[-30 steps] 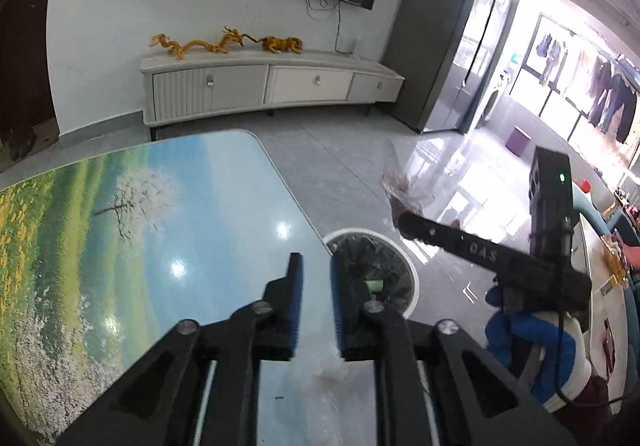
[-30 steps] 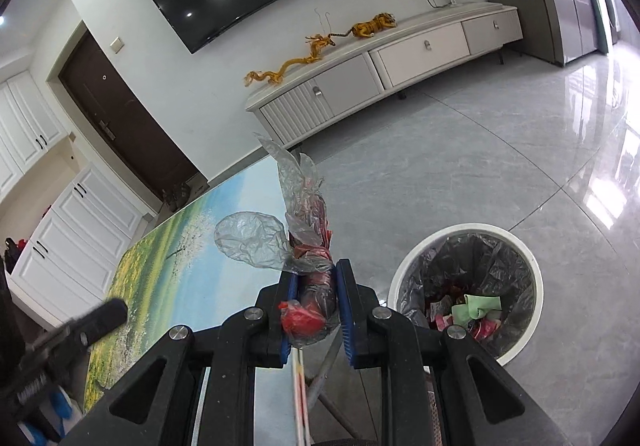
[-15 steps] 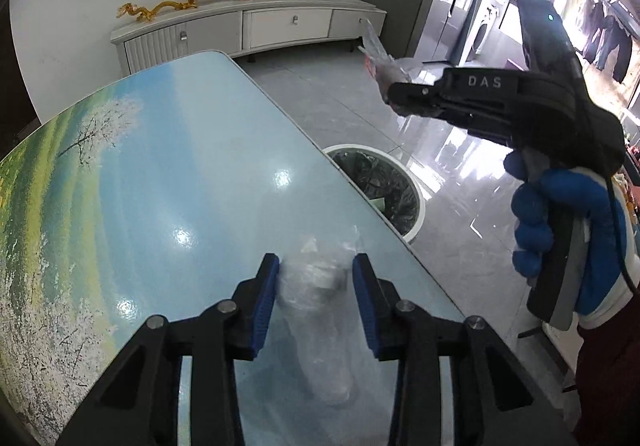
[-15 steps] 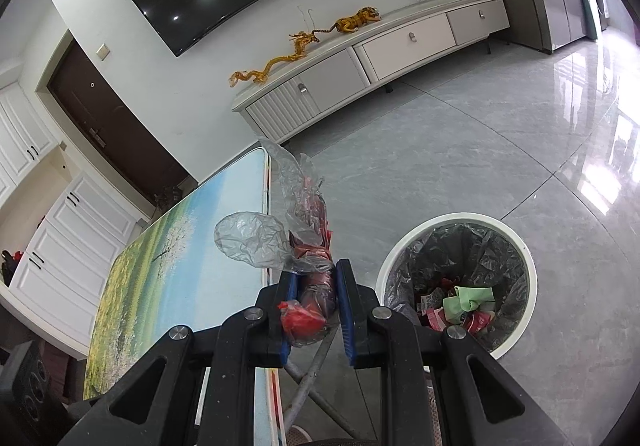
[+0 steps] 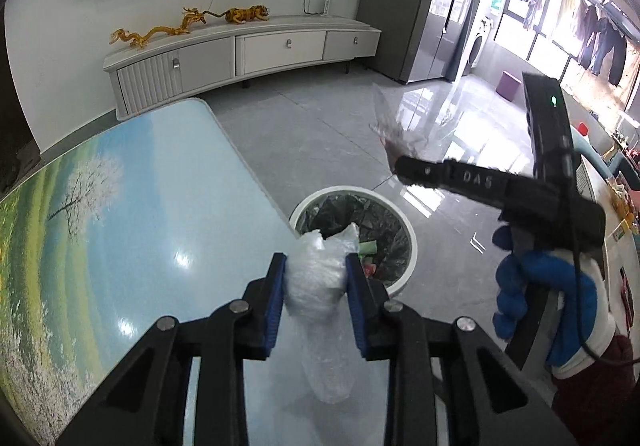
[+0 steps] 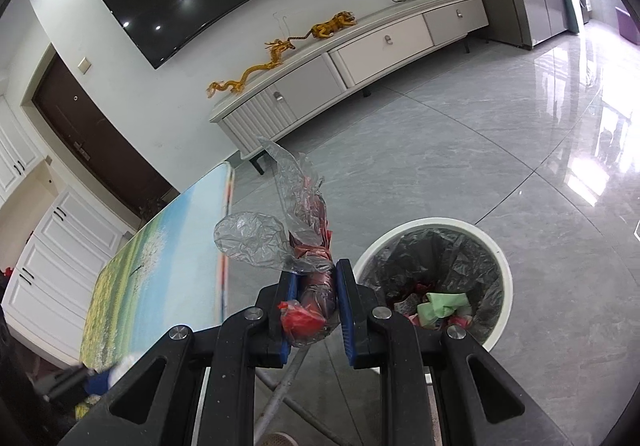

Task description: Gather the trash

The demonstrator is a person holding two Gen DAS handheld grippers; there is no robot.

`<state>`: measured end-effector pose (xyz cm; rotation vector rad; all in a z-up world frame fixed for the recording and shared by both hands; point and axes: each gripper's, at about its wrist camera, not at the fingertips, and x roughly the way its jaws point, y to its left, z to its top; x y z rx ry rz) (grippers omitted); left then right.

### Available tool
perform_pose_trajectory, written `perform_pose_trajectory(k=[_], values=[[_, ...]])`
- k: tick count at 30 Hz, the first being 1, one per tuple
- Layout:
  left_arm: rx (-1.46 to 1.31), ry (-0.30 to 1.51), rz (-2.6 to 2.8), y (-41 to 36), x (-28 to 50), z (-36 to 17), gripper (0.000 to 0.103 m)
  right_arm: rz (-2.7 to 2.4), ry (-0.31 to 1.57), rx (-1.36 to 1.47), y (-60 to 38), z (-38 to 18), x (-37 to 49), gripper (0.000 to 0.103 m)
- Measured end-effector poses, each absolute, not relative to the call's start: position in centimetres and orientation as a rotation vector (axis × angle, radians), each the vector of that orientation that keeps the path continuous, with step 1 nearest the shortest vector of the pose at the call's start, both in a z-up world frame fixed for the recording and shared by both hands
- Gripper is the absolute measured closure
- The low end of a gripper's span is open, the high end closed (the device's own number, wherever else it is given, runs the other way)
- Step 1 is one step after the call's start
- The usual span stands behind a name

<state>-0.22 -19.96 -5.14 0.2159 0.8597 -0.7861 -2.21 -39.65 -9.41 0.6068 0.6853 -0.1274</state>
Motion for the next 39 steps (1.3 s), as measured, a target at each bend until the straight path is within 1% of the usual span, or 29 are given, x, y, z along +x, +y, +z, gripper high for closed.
perform_pose_trajectory(k=[6,8,14,15,16,17,18,19,20,21,29,30,32,34,35,37,39], values=[[0.187,0.869,-0.785,-25.3,3.0,-4.3,0.075,-0.179,0.726,0.623,-42.3,-11.2,-2.0,0.083],[0.156,0.891,-0.786,-27.1,4.4,-4.6,0.073,-0.191,0.745,0.635,-43.2,-12.1,-1.8,0.082],[0.126,0.950,-0.788,-32.2,7.1,-6.2,0.073,-0.226,0.798,0.651,-45.3,-14.7,-1.0,0.081],[0.127,0.957,-0.788,-32.9,7.4,-6.5,0.072,-0.236,0.808,0.650,-45.6,-15.1,-0.8,0.079],[0.124,0.969,-0.788,-33.6,7.6,-6.9,0.071,-0.242,0.813,0.649,-45.8,-15.3,-0.8,0.072],[0.119,0.979,-0.788,-34.1,7.8,-7.3,0.068,-0.251,0.820,0.653,-46.1,-15.6,-0.7,0.066],[0.115,0.987,-0.786,-34.6,7.9,-7.6,0.065,-0.259,0.824,0.657,-46.3,-15.8,-0.6,0.055],[0.113,0.990,-0.780,-35.0,8.1,-7.9,0.058,-0.269,0.827,0.663,-46.6,-16.1,-0.7,0.052],[0.109,0.990,-0.774,-35.3,8.3,-8.1,0.052,-0.275,0.831,0.666,-46.8,-16.3,-0.8,0.052],[0.101,0.993,-0.769,-35.5,8.4,-8.3,0.051,-0.282,0.836,0.667,-46.9,-16.5,-0.9,0.051],[0.048,0.990,-0.707,-34.8,8.8,-8.1,0.049,-0.363,0.831,0.671,-47.2,-15.9,-2.6,0.047],[0.045,0.978,-0.690,-34.5,8.6,-7.9,0.048,-0.373,0.819,0.664,-47.0,-15.4,-2.8,0.045],[0.045,0.937,-0.645,-33.7,8.2,-7.1,0.040,-0.389,0.794,0.641,-46.7,-14.3,-2.8,0.040],[0.055,0.873,-0.586,-32.7,7.5,-6.0,0.034,-0.408,0.766,0.609,-46.1,-13.1,-2.8,0.036],[0.057,0.848,-0.563,-32.1,7.3,-5.5,0.033,-0.419,0.748,0.591,-45.7,-12.2,-2.9,0.034],[0.057,0.796,-0.517,-30.9,6.7,-4.4,0.032,-0.441,0.710,0.557,-44.8,-10.7,-3.1,0.028],[0.054,0.754,-0.475,-29.6,6.2,-3.3,0.032,-0.457,0.681,0.522,-43.9,-9.5,-3.3,0.026]])
